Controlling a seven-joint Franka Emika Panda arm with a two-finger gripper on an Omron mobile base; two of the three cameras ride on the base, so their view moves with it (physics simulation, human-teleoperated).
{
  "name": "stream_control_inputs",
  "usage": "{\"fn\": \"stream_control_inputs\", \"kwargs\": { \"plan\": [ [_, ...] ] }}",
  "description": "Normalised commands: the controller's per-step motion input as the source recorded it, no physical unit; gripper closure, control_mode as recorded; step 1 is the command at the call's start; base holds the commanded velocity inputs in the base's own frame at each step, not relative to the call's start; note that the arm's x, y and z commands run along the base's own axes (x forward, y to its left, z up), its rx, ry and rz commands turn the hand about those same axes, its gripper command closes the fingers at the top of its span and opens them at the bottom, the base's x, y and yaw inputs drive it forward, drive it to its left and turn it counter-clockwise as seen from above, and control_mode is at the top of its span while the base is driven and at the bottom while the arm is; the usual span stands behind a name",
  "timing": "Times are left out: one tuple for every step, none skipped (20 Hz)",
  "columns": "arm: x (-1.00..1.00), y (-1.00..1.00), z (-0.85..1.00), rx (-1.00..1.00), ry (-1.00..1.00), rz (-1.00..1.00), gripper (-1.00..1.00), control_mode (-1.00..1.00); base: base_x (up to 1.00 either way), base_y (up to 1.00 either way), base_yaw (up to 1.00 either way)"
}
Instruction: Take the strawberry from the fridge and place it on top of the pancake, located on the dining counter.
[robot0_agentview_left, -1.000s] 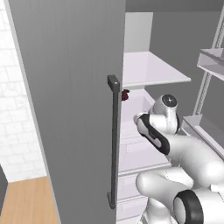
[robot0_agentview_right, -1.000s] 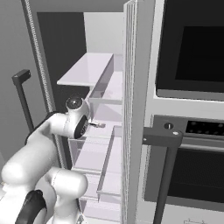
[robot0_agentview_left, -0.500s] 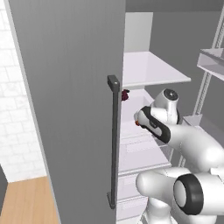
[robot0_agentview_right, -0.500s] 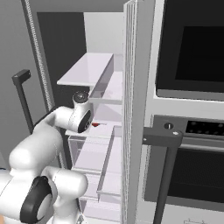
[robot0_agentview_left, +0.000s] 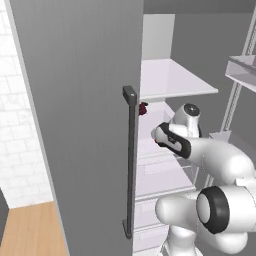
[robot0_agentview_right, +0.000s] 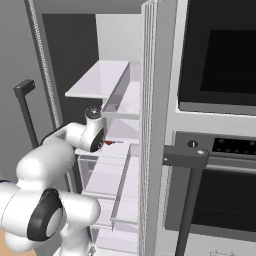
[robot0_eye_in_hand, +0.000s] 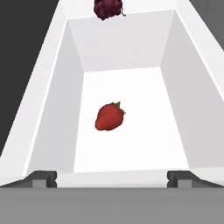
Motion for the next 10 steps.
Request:
{"fn": "stream_control_inputs", "kwargs": {
  "plan": [
    [0.11, 0.0, 0.0, 0.0, 0.0, 0.0, -1.0, -1.0, 0.0, 0.0, 0.0],
    [0.11, 0.0, 0.0, 0.0, 0.0, 0.0, -1.0, -1.0, 0.0, 0.0, 0.0],
    [0.09, 0.01, 0.0, 0.0, 0.0, 0.0, -1.0, -1.0, 0.0, 0.0, 0.0],
    [0.05, 0.06, 0.0, 0.0, 0.0, 0.0, -1.0, -1.0, 0.0, 0.0, 0.0],
    [0.0, 0.09, 0.0, 0.0, 0.01, 0.0, -1.0, -1.0, 0.0, 0.0, 0.0],
    [0.0, 0.14, -0.01, 0.0, 0.01, 0.0, -1.0, -1.0, 0.0, 0.0, 0.0],
    [0.0, 0.14, -0.04, 0.0, 0.02, 0.0, -1.0, -1.0, 0.0, 0.0, 0.0],
    [0.0, 0.14, -0.05, 0.0, 0.02, 0.0, -1.0, -1.0, 0.0, 0.0, 0.0],
    [0.12, 0.14, -0.08, 0.0, 0.02, 0.0, -1.0, -1.0, 0.0, 0.0, 0.0],
    [0.15, 0.15, -0.08, 0.0, 0.02, 0.0, -1.0, -1.0, 0.0, 0.0, 0.0]
  ]
}}
